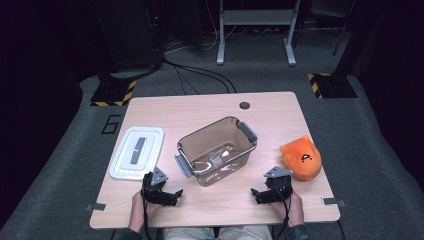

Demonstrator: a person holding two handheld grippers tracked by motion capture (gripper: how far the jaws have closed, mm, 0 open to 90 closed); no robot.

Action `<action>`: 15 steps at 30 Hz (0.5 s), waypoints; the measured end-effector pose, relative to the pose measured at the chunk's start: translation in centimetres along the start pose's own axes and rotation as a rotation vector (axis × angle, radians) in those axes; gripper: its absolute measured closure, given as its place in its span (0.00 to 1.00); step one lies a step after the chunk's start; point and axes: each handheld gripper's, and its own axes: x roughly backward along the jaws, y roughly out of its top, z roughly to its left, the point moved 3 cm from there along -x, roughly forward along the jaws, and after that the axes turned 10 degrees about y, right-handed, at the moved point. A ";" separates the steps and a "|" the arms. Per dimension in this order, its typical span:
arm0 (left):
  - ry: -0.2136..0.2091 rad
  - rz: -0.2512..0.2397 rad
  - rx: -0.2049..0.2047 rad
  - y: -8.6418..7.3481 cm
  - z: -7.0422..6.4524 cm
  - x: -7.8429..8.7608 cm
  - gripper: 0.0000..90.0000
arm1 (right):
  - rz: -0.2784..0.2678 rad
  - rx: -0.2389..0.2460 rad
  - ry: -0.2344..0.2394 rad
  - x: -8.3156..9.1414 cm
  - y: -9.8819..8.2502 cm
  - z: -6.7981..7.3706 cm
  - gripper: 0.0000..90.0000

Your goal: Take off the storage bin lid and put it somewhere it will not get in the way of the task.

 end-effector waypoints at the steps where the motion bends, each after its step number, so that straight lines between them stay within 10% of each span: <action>1: -0.003 0.001 -0.015 0.0 -0.1 -0.1 0.00 | -0.003 0.004 0.005 0.1 0.0 0.0 0.00; 15: -0.017 0.015 0.002 0.1 0.0 -0.3 0.00 | -0.024 0.025 0.037 2.8 2.0 0.7 0.00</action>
